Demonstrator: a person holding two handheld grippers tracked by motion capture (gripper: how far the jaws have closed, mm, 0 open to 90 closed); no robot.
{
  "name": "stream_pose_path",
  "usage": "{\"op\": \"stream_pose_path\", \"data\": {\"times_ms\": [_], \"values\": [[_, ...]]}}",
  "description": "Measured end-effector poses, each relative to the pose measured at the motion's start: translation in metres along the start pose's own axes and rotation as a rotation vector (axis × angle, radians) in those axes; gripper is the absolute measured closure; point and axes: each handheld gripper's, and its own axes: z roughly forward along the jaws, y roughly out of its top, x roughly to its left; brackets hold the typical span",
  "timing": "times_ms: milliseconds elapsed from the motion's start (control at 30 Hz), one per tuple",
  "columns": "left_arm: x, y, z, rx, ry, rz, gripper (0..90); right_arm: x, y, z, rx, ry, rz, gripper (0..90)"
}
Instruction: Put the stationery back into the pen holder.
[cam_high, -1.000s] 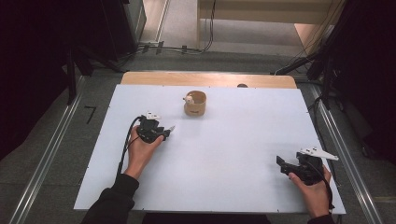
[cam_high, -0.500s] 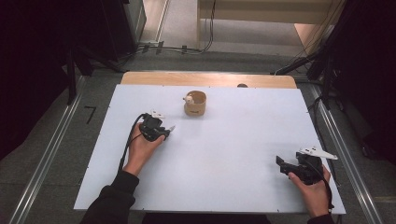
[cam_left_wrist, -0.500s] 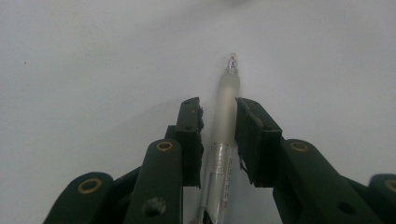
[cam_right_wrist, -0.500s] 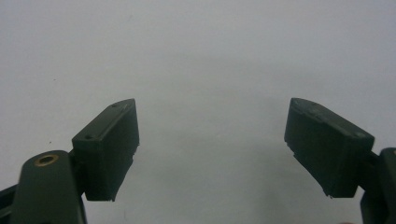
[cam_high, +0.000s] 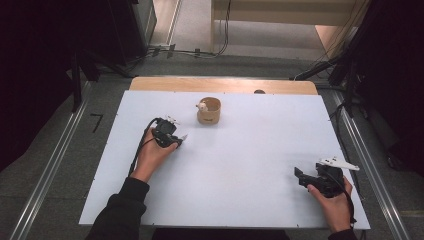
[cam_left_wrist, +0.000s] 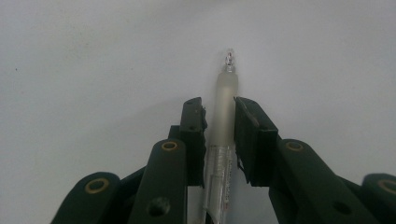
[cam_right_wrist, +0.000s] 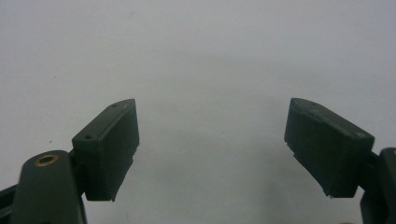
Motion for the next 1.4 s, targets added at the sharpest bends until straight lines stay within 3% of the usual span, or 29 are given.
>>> {"op": "stream_pose_path", "data": {"times_ms": [167, 467, 600, 800, 967, 1067, 1200, 1400], "values": [[-0.002, 0.003, 0.0, 0.019, -0.006, 0.022, 80.0, -0.001, 0.0, 0.0, -0.002, -0.001, 0.003, 16.2], [0.003, 0.006, 0.001, 0.04, -0.042, 0.011, 80.5, -0.001, 0.0, 0.0, -0.001, 0.001, 0.002, 16.4], [0.003, 0.009, 0.001, 0.059, -0.036, 0.013, 80.7, -0.001, 0.0, 0.0, -0.001, 0.001, 0.004, 16.4], [0.004, 0.007, 0.0, 0.046, -0.04, 0.003, 81.1, -0.002, -0.001, -0.001, -0.003, -0.002, 0.008, 16.5], [0.007, 0.004, 0.0, 0.013, -0.062, -0.031, 81.2, -0.003, -0.001, -0.002, -0.005, -0.003, 0.011, 16.5], [0.006, 0.004, 0.001, -0.025, -0.107, -0.058, 81.2, -0.003, -0.001, -0.002, -0.005, -0.004, 0.011, 16.5], [-0.001, 0.005, 0.001, -0.059, -0.117, -0.05, 81.2, -0.003, -0.001, -0.002, -0.004, -0.005, 0.013, 16.4], [-0.008, 0.008, -0.001, -0.126, -0.164, -0.078, 81.3, -0.003, -0.001, -0.003, -0.006, -0.005, 0.012, 16.5]]}}
